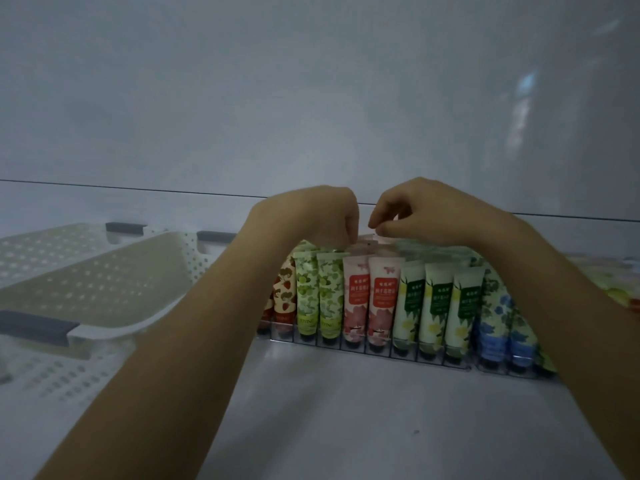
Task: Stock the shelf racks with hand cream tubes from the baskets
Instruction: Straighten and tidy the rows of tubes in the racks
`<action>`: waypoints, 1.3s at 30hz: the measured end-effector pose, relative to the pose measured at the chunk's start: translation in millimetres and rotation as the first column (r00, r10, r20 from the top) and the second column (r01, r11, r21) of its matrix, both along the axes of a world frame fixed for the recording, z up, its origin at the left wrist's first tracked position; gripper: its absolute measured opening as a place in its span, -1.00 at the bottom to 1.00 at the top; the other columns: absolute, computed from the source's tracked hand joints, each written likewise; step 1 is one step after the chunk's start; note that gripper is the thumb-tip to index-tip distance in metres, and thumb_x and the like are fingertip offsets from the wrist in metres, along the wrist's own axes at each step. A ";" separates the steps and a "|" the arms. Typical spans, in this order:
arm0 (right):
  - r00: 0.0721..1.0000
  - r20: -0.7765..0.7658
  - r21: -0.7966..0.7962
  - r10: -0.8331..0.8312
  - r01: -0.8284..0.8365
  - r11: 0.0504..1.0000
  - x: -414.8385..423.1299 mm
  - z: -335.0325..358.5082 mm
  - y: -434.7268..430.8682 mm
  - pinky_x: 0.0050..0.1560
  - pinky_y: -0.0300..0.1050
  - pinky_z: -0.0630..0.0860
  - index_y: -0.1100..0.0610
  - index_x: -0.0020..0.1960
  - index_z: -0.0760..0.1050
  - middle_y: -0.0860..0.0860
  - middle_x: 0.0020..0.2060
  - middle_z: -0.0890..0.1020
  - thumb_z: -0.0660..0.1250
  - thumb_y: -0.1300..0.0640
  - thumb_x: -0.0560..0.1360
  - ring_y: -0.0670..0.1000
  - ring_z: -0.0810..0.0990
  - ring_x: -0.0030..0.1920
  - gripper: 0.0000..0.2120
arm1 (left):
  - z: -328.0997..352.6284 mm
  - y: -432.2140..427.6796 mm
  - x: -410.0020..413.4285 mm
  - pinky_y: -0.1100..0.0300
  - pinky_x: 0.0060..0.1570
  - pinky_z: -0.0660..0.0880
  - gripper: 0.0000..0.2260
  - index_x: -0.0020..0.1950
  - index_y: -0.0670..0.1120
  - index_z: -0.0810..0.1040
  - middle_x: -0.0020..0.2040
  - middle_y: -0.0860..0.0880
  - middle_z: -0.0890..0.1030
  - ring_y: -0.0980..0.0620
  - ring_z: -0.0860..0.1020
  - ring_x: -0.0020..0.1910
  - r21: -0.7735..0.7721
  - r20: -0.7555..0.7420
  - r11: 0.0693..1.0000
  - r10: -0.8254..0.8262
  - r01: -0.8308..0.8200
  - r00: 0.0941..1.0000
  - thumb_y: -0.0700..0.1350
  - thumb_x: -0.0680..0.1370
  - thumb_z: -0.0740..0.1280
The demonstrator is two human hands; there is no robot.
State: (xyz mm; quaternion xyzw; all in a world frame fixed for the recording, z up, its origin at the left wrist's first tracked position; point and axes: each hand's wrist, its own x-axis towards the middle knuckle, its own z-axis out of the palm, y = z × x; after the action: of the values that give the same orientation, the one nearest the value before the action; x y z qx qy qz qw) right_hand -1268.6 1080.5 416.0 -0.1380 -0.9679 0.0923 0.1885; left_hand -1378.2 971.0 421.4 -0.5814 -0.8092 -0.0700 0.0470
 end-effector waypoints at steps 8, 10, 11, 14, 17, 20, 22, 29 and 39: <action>0.998 0.068 -0.034 0.018 -0.016 0.999 -12.8 -14.0 1.5 -0.41 -0.51 0.34 -0.03 -0.02 0.61 -0.23 -0.21 0.55 0.31 0.12 0.51 -0.29 0.47 -0.25 -0.87 | -5.3 3.0 -9.3 0.08 0.09 0.51 -0.87 0.01 -0.05 0.60 -0.02 -0.02 0.59 -0.03 0.55 0.02 -0.029 -0.007 0.996 0.080 -0.080 0.997 -0.18 0.52 0.30; 0.998 0.059 -0.038 0.021 -0.019 0.999 -15.3 -15.4 3.1 -0.45 -0.58 0.30 -0.03 -0.03 0.61 -0.25 -0.24 0.54 0.31 0.13 0.50 -0.30 0.47 -0.27 -0.87 | -6.6 2.9 -10.5 0.09 0.09 0.50 -0.87 -0.01 -0.03 0.59 -0.05 -0.01 0.57 -0.02 0.55 0.03 -0.031 -0.017 0.996 0.085 -0.085 0.996 -0.19 0.52 0.28; 0.998 0.055 -0.041 0.024 -0.022 0.999 -16.2 -15.8 3.5 -0.45 -0.58 0.30 -0.03 -0.03 0.61 -0.26 -0.24 0.54 0.31 0.13 0.50 -0.29 0.47 -0.28 -0.87 | -7.2 2.7 -11.5 0.09 0.09 0.51 -0.87 -0.04 -0.02 0.58 -0.06 0.00 0.56 -0.03 0.55 0.03 -0.028 -0.022 0.996 0.088 -0.088 0.996 -0.20 0.52 0.28; 0.997 0.070 -0.060 0.043 -0.039 0.997 -16.3 -14.6 3.5 -0.42 -0.53 0.35 -0.05 -0.06 0.61 -0.26 -0.24 0.56 0.30 0.16 0.50 -0.28 0.49 -0.28 -0.85 | -8.2 2.8 -13.4 0.05 0.10 0.52 -0.88 -0.06 -0.01 0.58 -0.03 -0.02 0.59 -0.05 0.56 0.03 -0.025 -0.018 0.995 0.094 -0.094 0.995 -0.19 0.52 0.28; 0.994 0.089 -0.062 0.056 -0.051 0.997 -13.0 -12.6 4.1 -0.29 -0.40 0.37 -0.08 -0.06 0.59 -0.24 -0.16 0.56 0.30 0.14 0.50 -0.26 0.50 -0.22 -0.85 | -9.0 4.5 -14.0 0.09 0.08 0.51 -0.86 0.00 -0.06 0.60 0.00 -0.03 0.61 -0.03 0.55 0.02 -0.021 0.003 0.996 0.088 -0.088 0.996 -0.20 0.52 0.28; 0.996 0.082 -0.058 0.038 -0.033 0.998 -7.5 -7.8 8.4 -0.21 -0.33 0.37 -0.09 -0.07 0.57 -0.20 -0.11 0.58 0.33 0.11 0.48 -0.25 0.50 -0.16 -0.89 | -6.9 5.2 -14.0 0.17 -0.01 0.47 -0.88 -0.02 -0.04 0.56 -0.08 0.02 0.54 0.01 0.52 -0.02 0.020 -0.002 0.998 0.066 -0.066 0.998 -0.21 0.53 0.26; 0.993 0.117 -0.067 0.025 -0.017 0.998 -3.4 -4.1 10.1 -0.22 -0.33 0.36 -0.09 -0.09 0.56 -0.21 -0.14 0.59 0.35 0.11 0.47 -0.24 0.52 -0.17 -0.90 | -5.5 5.6 -12.2 0.21 -0.04 0.43 -0.87 -0.03 -0.02 0.56 -0.09 0.03 0.53 0.03 0.50 -0.04 0.049 0.012 0.998 0.034 -0.035 0.999 -0.21 0.54 0.26; 0.984 0.177 -0.087 0.006 0.009 0.996 -0.3 -4.0 8.4 -0.07 -0.23 0.50 -0.12 -0.19 0.57 -0.17 -0.18 0.64 0.34 0.19 0.46 -0.15 0.59 -0.14 -0.80 | -9.7 11.5 -6.4 0.18 0.04 0.46 -0.82 0.06 -0.03 0.60 0.00 0.02 0.57 0.04 0.51 0.01 0.047 0.030 0.998 -0.048 0.046 0.998 -0.19 0.53 0.26; 0.987 0.157 0.009 0.044 -0.046 0.999 -4.2 -5.3 9.9 -0.10 -0.27 0.48 -0.06 -0.11 0.55 -0.17 -0.17 0.60 0.30 0.21 0.50 -0.19 0.55 -0.14 -0.83 | -13.4 14.4 -10.3 0.20 -0.07 0.41 -0.80 -0.08 0.05 0.52 -0.06 0.04 0.54 0.03 0.50 -0.02 0.062 0.023 0.997 -0.048 0.046 0.999 -0.26 0.51 0.24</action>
State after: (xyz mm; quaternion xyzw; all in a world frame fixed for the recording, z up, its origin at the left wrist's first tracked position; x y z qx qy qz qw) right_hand -1272.8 1090.4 410.7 -0.1217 -0.9832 0.0791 0.1105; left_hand -1388.4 985.4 408.0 -0.5978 -0.7932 -0.1030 0.0534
